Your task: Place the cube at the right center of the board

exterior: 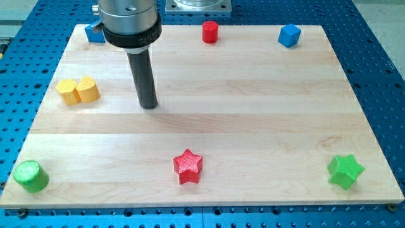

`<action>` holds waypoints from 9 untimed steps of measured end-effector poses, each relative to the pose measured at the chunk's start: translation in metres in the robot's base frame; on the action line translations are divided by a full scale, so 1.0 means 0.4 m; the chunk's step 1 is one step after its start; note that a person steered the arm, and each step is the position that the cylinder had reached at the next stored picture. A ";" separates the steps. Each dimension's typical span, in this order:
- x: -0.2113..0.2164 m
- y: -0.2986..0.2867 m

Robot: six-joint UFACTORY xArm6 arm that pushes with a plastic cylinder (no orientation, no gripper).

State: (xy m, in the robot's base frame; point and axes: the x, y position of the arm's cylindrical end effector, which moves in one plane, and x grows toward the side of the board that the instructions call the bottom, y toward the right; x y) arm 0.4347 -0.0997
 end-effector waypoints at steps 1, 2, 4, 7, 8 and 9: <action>0.000 0.003; 0.004 0.063; -0.117 0.436; -0.548 0.655; -0.497 0.784; -0.412 0.754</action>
State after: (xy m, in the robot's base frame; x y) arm 0.2698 0.2018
